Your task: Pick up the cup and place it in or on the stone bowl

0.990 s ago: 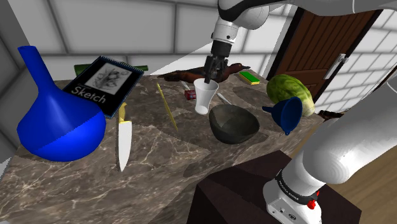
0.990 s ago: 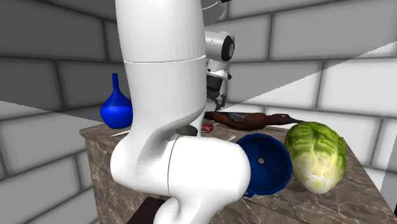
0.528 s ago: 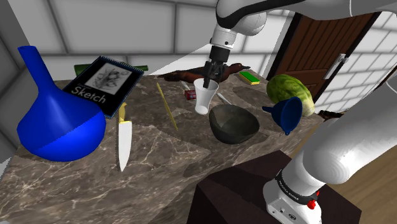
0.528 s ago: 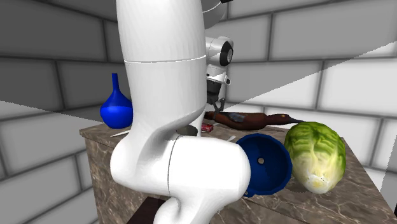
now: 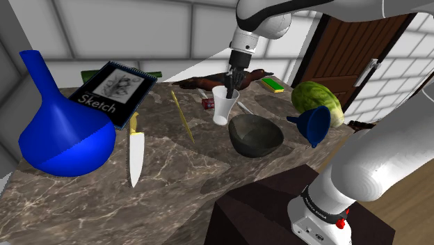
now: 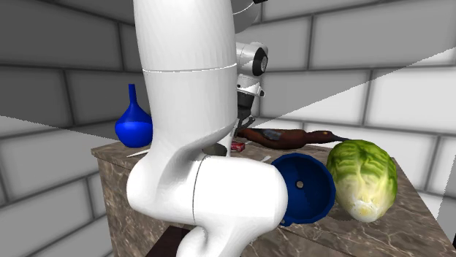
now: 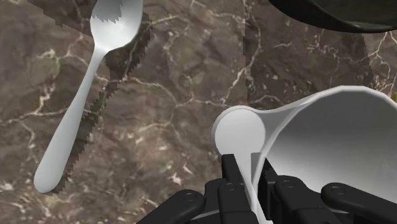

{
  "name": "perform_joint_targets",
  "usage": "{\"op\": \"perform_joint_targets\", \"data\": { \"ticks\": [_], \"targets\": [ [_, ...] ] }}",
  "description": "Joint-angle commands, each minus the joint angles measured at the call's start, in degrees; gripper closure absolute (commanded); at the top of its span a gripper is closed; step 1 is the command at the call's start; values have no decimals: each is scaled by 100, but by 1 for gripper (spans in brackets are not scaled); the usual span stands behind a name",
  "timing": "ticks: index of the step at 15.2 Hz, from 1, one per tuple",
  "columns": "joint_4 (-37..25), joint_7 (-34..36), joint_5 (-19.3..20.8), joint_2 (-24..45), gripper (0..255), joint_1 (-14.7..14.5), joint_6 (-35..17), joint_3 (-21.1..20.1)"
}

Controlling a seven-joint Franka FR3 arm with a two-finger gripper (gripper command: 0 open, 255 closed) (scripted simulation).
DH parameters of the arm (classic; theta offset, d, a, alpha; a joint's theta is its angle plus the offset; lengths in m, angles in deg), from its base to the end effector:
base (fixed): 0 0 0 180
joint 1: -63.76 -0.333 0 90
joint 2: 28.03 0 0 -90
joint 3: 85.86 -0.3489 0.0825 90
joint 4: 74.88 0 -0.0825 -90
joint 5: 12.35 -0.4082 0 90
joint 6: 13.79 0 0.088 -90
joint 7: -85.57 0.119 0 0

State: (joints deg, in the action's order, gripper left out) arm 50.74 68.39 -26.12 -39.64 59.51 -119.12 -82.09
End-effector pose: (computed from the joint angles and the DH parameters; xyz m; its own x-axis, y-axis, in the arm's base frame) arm 0.4870 0.0247 0.4722 0.9678 0.2373 -0.0840 0.2076 -0.9411 -0.2669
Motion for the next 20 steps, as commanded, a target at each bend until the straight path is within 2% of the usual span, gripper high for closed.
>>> {"op": "perform_joint_targets", "data": {
  "ticks": [1, 5, 20],
  "targets": [
    [0, 0, 0, 0, 255, 0, 0, 0],
    [0, 0, 0, 0, 255, 0, -1, 0],
    [-994, 250, 64, -153, 255, 10, 1119, 19]
  ]
}}
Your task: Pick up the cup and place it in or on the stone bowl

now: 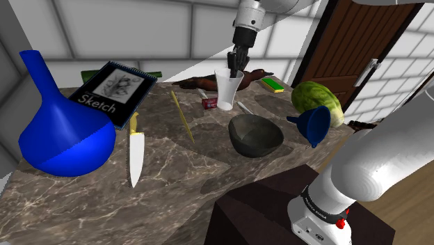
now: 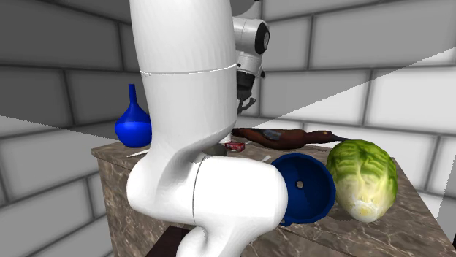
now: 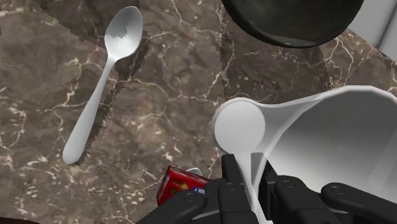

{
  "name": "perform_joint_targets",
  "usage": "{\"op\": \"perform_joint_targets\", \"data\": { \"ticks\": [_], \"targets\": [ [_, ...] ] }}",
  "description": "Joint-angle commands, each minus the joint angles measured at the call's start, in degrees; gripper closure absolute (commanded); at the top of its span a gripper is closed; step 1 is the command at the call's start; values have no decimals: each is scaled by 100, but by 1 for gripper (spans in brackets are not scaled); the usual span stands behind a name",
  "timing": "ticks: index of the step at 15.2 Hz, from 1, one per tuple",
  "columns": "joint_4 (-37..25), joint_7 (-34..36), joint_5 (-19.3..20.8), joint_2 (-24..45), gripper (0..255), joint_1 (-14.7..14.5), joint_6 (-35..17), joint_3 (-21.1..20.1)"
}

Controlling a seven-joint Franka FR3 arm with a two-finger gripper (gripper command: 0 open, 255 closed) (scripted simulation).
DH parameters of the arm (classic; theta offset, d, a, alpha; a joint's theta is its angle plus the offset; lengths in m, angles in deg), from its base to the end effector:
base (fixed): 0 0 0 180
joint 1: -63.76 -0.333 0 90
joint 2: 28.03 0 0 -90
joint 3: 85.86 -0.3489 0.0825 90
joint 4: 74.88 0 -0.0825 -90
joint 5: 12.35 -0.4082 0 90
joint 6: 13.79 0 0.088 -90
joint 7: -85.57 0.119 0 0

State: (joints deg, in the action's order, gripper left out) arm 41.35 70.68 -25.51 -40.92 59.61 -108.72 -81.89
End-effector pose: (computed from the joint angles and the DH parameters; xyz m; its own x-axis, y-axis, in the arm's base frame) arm 0.4891 0.0243 0.5500 0.9678 0.2374 -0.0835 0.2078 -0.9411 -0.2669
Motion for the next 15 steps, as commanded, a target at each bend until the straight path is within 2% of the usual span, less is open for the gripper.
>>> {"op": "perform_joint_targets", "data": {
  "ticks": [1, 15],
  "targets": [
    [-131, 36, 5, -25, 255, 0, 154, 1],
    [-1337, 250, -1, 102, 255, -2, 1211, 33]
  ]
}}
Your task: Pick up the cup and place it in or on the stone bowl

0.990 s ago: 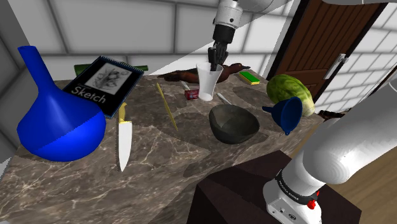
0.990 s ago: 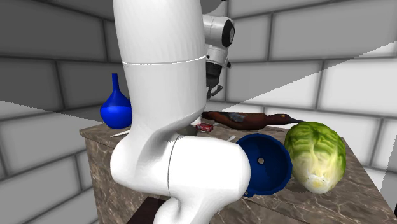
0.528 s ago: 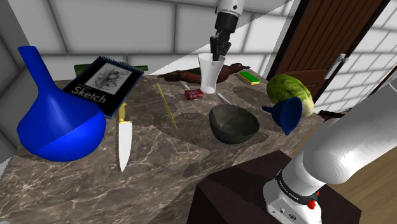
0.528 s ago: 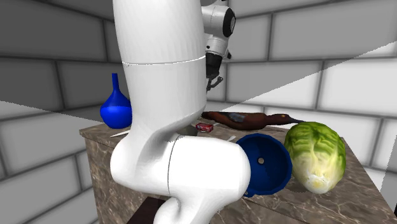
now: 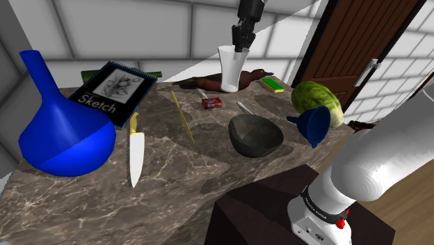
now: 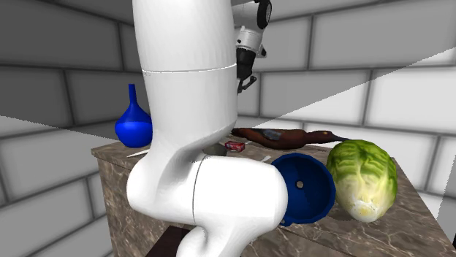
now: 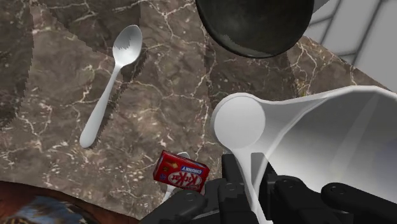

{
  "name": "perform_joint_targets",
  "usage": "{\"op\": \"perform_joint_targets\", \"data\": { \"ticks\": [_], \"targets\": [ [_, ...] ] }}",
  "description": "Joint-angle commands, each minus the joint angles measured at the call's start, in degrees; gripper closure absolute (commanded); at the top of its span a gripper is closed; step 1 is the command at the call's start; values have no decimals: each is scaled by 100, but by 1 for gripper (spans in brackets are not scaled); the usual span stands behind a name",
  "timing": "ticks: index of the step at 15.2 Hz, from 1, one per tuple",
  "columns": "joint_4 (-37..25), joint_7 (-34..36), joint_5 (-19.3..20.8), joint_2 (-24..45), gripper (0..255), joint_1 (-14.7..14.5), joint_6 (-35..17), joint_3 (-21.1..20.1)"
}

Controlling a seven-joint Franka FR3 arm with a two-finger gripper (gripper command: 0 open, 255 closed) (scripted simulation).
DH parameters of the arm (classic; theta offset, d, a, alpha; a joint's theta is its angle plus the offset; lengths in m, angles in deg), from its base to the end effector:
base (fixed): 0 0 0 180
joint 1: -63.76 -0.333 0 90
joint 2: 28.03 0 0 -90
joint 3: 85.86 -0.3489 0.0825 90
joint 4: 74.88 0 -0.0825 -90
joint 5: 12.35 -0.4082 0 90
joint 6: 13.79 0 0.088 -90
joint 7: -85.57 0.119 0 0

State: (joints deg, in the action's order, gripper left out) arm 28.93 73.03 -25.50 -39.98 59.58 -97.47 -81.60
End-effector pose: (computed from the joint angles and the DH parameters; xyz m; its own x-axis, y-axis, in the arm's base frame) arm 0.4896 0.0246 0.6338 0.9678 0.2374 -0.0836 0.2078 -0.9411 -0.2668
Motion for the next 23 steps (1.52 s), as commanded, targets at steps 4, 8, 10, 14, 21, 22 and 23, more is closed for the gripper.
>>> {"op": "perform_joint_targets", "data": {
  "ticks": [4, 8, 10, 14, 21, 22, 23],
  "targets": [
    [-157, 89, -3, -158, 255, -6, 303, -8],
    [460, 246, 1, -990, 255, -23, 485, -89],
    [719, 332, -9, -1392, 255, -30, 613, -130],
    [1142, 518, -55, -2171, 255, -38, 934, -216],
    [1816, 620, -107, -2928, 255, -30, 995, -305],
    [1918, 603, -105, -2961, 255, -26, 929, -309],
    [2018, 586, -103, -2994, 255, -22, 863, -313]
  ]
}}
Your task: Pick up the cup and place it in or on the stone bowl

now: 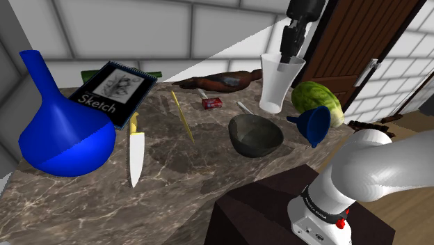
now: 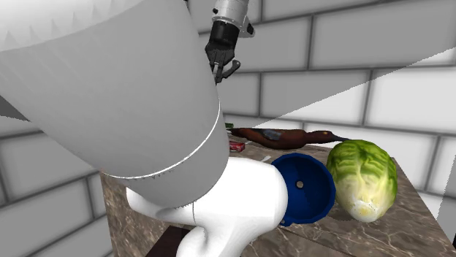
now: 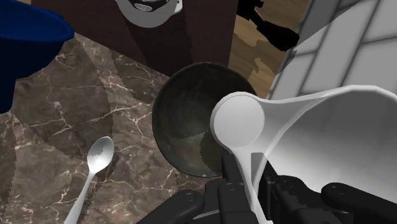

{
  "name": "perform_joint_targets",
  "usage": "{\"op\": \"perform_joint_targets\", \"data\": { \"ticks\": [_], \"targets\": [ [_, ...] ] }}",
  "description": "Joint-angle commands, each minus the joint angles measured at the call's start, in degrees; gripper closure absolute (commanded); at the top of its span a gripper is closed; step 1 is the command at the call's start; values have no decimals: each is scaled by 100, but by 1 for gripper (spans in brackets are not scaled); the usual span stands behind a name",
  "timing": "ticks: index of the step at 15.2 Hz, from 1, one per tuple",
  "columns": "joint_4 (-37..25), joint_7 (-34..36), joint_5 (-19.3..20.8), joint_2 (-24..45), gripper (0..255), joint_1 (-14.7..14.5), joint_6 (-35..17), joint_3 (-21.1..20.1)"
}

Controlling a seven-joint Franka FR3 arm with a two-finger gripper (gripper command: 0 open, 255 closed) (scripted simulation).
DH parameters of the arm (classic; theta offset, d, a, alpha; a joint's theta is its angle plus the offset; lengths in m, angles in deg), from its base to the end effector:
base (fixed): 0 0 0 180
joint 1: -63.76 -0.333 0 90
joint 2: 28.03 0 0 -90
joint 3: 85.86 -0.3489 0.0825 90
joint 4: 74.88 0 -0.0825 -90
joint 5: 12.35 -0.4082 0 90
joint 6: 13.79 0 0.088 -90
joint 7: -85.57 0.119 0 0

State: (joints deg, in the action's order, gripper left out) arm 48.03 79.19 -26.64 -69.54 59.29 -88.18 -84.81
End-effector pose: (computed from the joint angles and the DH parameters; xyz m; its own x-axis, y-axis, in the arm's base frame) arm 0.2915 0.0489 0.6673 0.9678 0.2374 -0.0840 0.2077 -0.9411 -0.2668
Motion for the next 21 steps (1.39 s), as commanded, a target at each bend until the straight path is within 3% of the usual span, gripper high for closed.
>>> {"op": "perform_joint_targets", "data": {
  "ticks": [1, 15, 21],
  "targets": [
    [207, -47, 13, -69, 255, 10, -132, 3],
    [1502, -278, 14, -401, 255, 50, -1068, -56],
    [1554, -288, 13, -411, 255, 51, -1108, -58]
  ]
}}
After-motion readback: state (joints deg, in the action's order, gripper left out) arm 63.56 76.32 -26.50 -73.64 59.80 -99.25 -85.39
